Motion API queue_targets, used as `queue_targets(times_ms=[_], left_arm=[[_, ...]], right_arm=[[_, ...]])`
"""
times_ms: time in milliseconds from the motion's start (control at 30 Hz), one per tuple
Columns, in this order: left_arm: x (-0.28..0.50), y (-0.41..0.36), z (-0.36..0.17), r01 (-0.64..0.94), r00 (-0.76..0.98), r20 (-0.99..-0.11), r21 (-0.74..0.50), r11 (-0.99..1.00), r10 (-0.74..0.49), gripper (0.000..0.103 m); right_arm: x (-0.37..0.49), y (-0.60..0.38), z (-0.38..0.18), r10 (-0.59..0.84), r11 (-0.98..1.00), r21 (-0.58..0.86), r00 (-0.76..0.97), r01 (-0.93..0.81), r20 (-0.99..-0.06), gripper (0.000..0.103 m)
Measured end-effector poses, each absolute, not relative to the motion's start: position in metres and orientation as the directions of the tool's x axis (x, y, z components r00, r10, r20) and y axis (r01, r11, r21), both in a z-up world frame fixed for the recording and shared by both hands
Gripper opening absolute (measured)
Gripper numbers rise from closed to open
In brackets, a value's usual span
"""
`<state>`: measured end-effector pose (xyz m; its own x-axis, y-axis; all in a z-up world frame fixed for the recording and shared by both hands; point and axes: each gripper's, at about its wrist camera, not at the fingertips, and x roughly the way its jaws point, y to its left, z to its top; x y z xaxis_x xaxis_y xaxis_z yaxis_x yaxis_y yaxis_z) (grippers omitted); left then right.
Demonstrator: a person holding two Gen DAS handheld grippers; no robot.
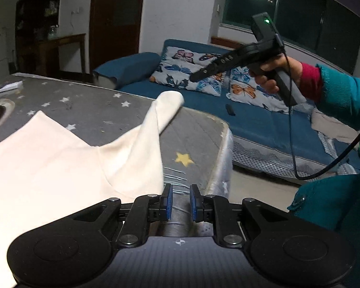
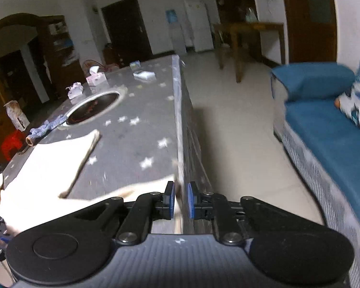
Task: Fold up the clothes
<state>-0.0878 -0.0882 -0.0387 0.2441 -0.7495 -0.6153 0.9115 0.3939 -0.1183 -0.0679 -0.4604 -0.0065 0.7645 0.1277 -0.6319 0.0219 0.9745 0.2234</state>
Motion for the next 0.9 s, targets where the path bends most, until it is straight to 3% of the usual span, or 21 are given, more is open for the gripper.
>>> queue_targets(times_ms=[67,100,133,167,367,667,733,800,900], left_arm=[[-0.082,-0.09,-0.032,0.894,0.284,-0.604,-0.114,0.433,-0.745,0.021],[-0.077,-0.091,-0.028,0.881,0.309,-0.597,-0.114,0.46,-0.74,0.029],[-0.071,-0.094,-0.025,0.866,0.331,-0.591,-0.119,0.485,-0.735,0.037],[-0.068,-0.098,-0.024,0.858,0.345,-0.59,-0.119,0.501,-0.73,0.04],[-0.063,-0.125,-0.029,0.844,0.371,-0.607,-0.096,0.528,-0.703,0.041],[-0.065,-0.138,-0.043,0.87,0.321,-0.637,-0.095,0.484,-0.701,0.035],[-0.065,-0.135,-0.043,0.867,0.319,-0.631,-0.107,0.486,-0.707,0.035],[-0.065,-0.133,-0.043,0.863,0.317,-0.625,-0.121,0.49,-0.713,0.036],[-0.06,-0.123,-0.035,0.849,0.344,-0.599,-0.131,0.512,-0.723,0.037]], right_arm=[[-0.075,-0.461,-0.006,0.122,0.975,0.223,0.766,0.028,-0.631,0.016],[-0.075,-0.46,-0.004,0.133,0.971,0.237,0.768,0.025,-0.626,0.024],[-0.073,-0.458,-0.004,0.15,0.966,0.257,0.767,0.02,-0.624,0.027],[-0.07,-0.457,-0.004,0.168,0.961,0.276,0.765,0.014,-0.621,0.027],[-0.031,-0.433,-0.024,0.338,0.903,0.428,0.675,-0.038,-0.656,0.027],[-0.005,-0.411,-0.044,0.427,0.845,0.535,0.587,0.013,-0.688,0.026],[-0.001,-0.406,-0.046,0.408,0.856,0.516,0.568,0.035,-0.715,0.024],[-0.001,-0.403,-0.046,0.391,0.867,0.498,0.568,0.038,-0.724,0.009],[0.001,-0.399,-0.038,0.376,0.875,0.483,0.593,0.026,-0.712,0.003]])
